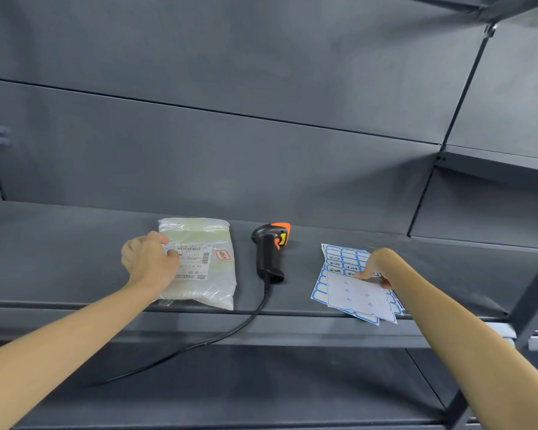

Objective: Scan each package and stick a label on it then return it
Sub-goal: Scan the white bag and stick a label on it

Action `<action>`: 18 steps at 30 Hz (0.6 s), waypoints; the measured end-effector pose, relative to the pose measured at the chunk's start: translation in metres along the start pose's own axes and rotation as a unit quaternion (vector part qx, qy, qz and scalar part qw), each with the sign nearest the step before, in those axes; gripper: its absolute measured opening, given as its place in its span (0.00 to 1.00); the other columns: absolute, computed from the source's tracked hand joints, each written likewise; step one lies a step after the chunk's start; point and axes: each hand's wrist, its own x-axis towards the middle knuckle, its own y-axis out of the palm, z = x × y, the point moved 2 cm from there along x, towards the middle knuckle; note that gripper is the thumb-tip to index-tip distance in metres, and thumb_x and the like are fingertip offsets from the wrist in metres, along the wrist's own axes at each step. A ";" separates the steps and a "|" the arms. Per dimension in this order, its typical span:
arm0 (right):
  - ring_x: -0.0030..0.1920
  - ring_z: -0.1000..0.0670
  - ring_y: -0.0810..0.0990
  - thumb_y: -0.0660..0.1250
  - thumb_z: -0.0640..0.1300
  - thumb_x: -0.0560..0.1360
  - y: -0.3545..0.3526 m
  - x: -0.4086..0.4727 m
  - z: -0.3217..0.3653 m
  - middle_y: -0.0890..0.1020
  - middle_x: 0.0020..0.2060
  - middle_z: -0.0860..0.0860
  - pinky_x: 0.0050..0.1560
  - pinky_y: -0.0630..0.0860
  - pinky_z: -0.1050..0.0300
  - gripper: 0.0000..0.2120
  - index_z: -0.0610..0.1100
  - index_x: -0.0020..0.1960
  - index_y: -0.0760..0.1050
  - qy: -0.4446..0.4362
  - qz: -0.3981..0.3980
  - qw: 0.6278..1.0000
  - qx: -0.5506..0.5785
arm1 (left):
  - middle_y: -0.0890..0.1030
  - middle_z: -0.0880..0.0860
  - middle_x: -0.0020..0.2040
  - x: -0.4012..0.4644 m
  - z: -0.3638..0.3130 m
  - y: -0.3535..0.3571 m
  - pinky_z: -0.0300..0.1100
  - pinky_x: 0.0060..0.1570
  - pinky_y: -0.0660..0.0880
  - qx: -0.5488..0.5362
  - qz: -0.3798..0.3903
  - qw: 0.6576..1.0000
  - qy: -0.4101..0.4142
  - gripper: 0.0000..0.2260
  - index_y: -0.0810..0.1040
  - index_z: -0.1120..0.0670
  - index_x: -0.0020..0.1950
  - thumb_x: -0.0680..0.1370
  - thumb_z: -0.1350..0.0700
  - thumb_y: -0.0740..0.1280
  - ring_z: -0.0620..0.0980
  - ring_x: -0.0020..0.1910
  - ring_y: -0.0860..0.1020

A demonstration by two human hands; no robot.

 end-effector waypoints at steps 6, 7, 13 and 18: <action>0.34 0.47 0.70 0.66 0.55 0.77 -0.004 0.005 -0.015 0.71 0.34 0.46 0.47 0.67 0.56 0.21 0.39 0.38 0.66 0.003 0.016 0.996 0.086 | 0.75 0.62 0.61 -0.002 0.000 -0.002 0.54 0.65 0.61 -0.005 -0.005 1.000 -0.002 0.14 0.75 0.59 0.62 0.78 0.59 0.64 0.63 0.69 0.61; 0.38 0.46 0.72 0.67 0.54 0.77 -0.003 0.007 -0.018 0.72 0.35 0.45 0.48 0.67 0.56 0.21 0.39 0.38 0.65 -0.005 0.011 0.994 0.111 | 0.75 0.62 0.61 -0.002 0.000 -0.002 0.54 0.65 0.61 -0.004 -0.005 1.000 -0.003 0.13 0.75 0.59 0.62 0.78 0.60 0.64 0.64 0.69 0.61; 0.50 0.39 0.79 0.71 0.30 0.71 -0.017 0.010 -0.016 0.79 0.52 0.37 0.64 0.72 0.42 0.17 0.31 0.59 0.74 -0.099 0.005 0.901 0.423 | 0.73 0.63 0.62 0.000 -0.004 -0.003 0.54 0.67 0.61 -0.041 0.010 0.999 -0.007 0.13 0.73 0.59 0.63 0.78 0.59 0.63 0.63 0.69 0.61; 0.51 0.39 0.83 0.72 0.28 0.68 -0.057 -0.045 0.021 0.82 0.54 0.36 0.53 0.79 0.44 0.17 0.32 0.57 0.78 -0.275 0.020 0.798 0.536 | 0.72 0.58 0.63 0.000 -0.011 -0.009 0.50 0.60 0.69 -0.158 0.024 0.987 0.017 0.13 0.72 0.57 0.63 0.78 0.59 0.62 0.58 0.64 0.69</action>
